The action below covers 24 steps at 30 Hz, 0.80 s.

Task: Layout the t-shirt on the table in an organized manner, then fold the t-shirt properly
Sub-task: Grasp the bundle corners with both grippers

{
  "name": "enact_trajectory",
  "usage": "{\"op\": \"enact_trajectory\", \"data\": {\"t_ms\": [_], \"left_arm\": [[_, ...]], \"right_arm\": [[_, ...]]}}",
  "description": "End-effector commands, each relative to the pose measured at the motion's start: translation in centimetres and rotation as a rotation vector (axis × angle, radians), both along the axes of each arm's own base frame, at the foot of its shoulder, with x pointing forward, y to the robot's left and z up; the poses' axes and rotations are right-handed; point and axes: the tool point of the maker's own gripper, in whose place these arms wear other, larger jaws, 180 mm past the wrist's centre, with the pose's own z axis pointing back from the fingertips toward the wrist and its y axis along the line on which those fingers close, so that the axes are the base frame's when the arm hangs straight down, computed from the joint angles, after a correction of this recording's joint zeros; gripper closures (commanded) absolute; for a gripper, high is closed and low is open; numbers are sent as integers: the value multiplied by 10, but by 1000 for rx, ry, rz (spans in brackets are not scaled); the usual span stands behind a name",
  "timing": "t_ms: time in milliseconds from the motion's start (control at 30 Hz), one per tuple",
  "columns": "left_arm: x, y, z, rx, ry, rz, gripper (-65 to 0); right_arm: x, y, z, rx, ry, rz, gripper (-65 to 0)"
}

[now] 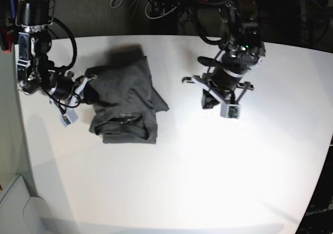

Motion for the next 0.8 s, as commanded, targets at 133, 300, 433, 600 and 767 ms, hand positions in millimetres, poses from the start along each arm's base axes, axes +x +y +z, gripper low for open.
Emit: {"op": "enact_trajectory", "data": {"t_ms": [133,300,433,600,767], "left_arm": [[13,8,-9,-160,-18,148,-2],[18,5,-8,-251,-61,185,-2],[21,-6,-7,-319,-72,184,-2],[28,-27,-11,-365,-64,158,-2],[30,-46,-27,-407,-6,130,-2]], "right_arm": [[13,-2,12,-13,-63,1,-25],[16,8,20,-72,-102,37,-23],[23,16,45,-86,-180,62,-23],[26,31,58,-70,-224,79,-25],[24,60,45,-18,-186,116,-25]]}}
